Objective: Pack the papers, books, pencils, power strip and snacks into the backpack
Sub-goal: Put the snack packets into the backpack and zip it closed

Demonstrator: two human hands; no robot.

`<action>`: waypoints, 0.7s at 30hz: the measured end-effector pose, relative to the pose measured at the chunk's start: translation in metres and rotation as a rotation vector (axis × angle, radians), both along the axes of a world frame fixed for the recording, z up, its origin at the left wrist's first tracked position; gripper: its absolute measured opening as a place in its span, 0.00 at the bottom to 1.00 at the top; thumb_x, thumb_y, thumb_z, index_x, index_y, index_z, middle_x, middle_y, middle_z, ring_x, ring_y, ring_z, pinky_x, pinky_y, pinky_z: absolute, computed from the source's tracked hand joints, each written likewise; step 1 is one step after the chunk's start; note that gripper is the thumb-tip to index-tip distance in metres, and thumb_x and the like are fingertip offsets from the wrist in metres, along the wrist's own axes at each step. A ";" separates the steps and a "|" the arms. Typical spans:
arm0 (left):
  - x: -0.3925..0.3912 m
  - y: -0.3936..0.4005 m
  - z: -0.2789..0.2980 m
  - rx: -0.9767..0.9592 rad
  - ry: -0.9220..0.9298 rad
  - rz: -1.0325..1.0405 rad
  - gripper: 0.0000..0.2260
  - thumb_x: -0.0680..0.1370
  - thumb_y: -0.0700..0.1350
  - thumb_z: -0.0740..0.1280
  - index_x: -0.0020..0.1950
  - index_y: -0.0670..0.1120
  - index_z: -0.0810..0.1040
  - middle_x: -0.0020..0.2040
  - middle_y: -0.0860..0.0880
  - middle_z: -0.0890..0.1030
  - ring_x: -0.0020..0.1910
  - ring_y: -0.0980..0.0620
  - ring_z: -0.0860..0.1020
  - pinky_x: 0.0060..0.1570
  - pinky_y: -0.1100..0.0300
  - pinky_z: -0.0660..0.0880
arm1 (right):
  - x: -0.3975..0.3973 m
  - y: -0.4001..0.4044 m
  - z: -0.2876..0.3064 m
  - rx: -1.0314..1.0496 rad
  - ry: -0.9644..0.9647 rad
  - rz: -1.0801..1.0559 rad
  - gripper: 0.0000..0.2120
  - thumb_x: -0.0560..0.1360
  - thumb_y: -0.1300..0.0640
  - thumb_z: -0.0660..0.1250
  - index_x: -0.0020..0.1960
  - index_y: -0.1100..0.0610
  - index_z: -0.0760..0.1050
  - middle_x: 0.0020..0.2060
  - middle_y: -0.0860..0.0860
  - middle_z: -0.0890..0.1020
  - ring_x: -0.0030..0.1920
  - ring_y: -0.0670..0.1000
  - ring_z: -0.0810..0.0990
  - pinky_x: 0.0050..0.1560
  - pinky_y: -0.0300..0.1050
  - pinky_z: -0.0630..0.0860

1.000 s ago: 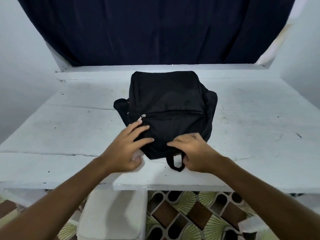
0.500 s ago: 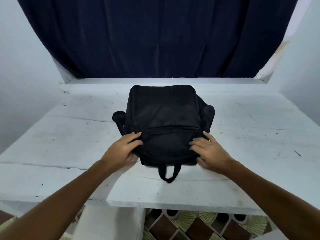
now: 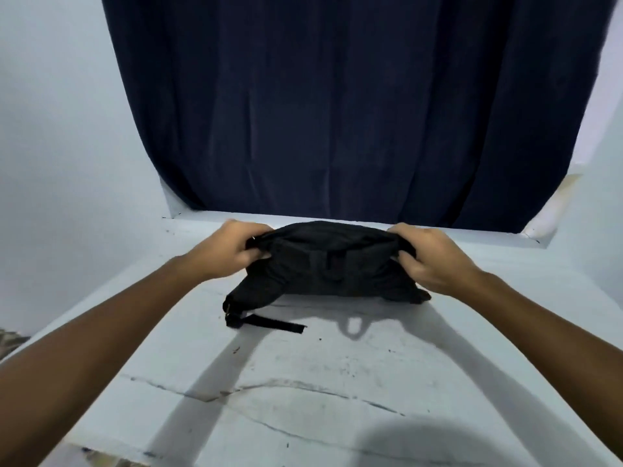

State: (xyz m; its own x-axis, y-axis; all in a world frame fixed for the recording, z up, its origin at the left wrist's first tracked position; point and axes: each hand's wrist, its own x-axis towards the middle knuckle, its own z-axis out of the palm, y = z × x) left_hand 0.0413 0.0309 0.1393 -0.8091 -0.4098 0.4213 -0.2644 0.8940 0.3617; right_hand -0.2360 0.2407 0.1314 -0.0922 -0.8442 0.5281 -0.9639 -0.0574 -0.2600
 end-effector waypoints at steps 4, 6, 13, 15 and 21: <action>-0.011 -0.010 0.055 0.021 0.100 0.041 0.08 0.73 0.34 0.72 0.48 0.46 0.81 0.41 0.50 0.83 0.44 0.48 0.81 0.47 0.50 0.78 | -0.010 -0.015 0.048 -0.139 -0.116 0.045 0.10 0.75 0.64 0.66 0.56 0.56 0.76 0.42 0.50 0.82 0.41 0.53 0.80 0.43 0.53 0.76; -0.021 -0.018 0.081 0.048 0.166 0.073 0.08 0.73 0.33 0.72 0.50 0.42 0.81 0.44 0.44 0.84 0.47 0.44 0.82 0.51 0.47 0.79 | -0.015 -0.025 0.071 -0.222 -0.177 0.058 0.09 0.75 0.64 0.67 0.54 0.57 0.78 0.44 0.50 0.83 0.44 0.51 0.80 0.47 0.50 0.77; -0.063 -0.053 0.109 0.088 0.266 0.145 0.11 0.74 0.35 0.71 0.54 0.45 0.82 0.47 0.49 0.84 0.51 0.50 0.82 0.56 0.52 0.78 | -0.040 -0.065 0.098 -0.359 -0.393 0.001 0.06 0.73 0.62 0.71 0.50 0.57 0.81 0.45 0.48 0.85 0.47 0.45 0.82 0.51 0.36 0.76; -0.075 -0.063 0.105 0.087 0.280 0.177 0.11 0.74 0.35 0.71 0.55 0.45 0.82 0.49 0.49 0.84 0.52 0.50 0.81 0.56 0.55 0.77 | -0.051 -0.072 0.092 -0.373 -0.532 -0.015 0.08 0.72 0.58 0.73 0.51 0.57 0.81 0.45 0.48 0.85 0.48 0.46 0.83 0.52 0.40 0.77; -0.096 -0.085 0.091 0.127 0.297 0.282 0.12 0.76 0.37 0.70 0.59 0.42 0.81 0.49 0.49 0.81 0.54 0.49 0.80 0.53 0.60 0.73 | -0.089 -0.064 0.026 0.224 -1.135 0.090 0.34 0.58 0.37 0.78 0.60 0.47 0.77 0.56 0.47 0.83 0.58 0.51 0.80 0.58 0.51 0.74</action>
State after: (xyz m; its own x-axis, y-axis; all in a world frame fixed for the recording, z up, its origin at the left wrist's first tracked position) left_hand -0.0544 -0.0538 0.2300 -0.5087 -0.6612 0.5514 -0.3597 0.7451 0.5616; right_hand -0.3246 0.1766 0.1579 -0.3515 -0.9360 0.0180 -0.1648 0.0429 -0.9854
